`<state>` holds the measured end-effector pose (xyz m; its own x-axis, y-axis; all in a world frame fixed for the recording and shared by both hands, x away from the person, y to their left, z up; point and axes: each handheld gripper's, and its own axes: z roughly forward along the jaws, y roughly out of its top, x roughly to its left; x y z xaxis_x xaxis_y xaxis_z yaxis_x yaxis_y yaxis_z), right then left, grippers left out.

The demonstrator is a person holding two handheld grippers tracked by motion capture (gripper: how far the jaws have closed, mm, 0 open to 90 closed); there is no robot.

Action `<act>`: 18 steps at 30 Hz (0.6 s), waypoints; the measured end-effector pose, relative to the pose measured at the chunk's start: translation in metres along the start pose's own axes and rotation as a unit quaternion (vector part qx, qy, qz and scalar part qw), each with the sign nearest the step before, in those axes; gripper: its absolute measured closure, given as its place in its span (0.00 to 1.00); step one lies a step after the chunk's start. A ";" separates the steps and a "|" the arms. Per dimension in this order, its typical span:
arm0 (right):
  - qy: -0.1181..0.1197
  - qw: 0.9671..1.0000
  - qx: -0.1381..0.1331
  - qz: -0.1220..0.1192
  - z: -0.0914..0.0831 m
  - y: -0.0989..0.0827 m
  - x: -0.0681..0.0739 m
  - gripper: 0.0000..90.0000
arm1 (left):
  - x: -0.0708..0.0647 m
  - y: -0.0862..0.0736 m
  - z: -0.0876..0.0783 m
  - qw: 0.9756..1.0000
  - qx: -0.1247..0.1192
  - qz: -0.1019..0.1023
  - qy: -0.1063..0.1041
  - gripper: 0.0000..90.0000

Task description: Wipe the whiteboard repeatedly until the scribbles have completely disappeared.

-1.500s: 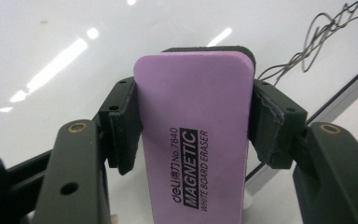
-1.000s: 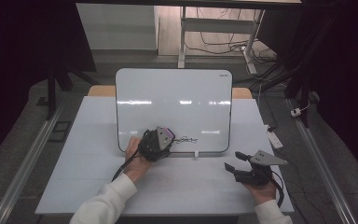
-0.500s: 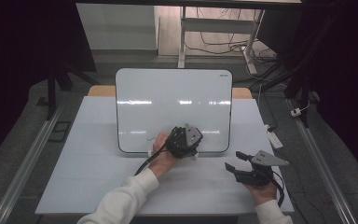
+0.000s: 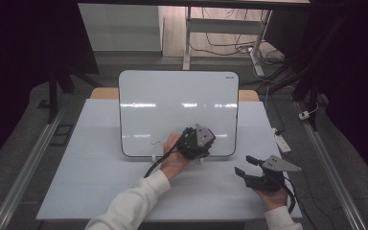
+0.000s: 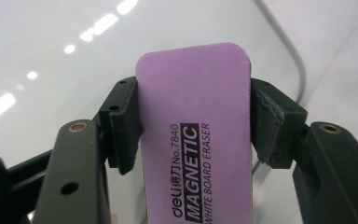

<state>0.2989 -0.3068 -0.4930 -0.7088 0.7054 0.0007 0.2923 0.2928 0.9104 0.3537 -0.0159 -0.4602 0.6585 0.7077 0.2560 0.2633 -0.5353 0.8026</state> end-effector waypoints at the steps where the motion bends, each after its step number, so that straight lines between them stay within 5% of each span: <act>1: 0.000 1.000 0.000 0.001 0.000 0.000 0.000 0.36 | 0.004 -0.003 -0.004 1.000 0.002 -0.003 0.006 0.45; 4: -0.001 1.000 -0.001 0.000 0.000 0.000 0.001 0.36 | 0.013 -0.011 -0.013 1.000 0.005 -0.013 0.015 0.45; 7: 0.001 1.000 -0.001 -0.002 0.001 0.001 0.002 0.36 | 0.016 -0.014 -0.012 1.000 0.000 -0.030 0.001 0.45; 18: -0.013 1.000 0.002 0.007 -0.005 -0.001 -0.003 0.36 | -0.015 0.010 0.027 0.998 -0.020 -0.037 -0.052 0.45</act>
<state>0.2974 -0.3124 -0.4923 -0.6885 0.7253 0.0025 0.3050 0.2863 0.9083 0.3653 -0.0446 -0.4704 0.7089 0.6913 0.1401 0.2868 -0.4640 0.8381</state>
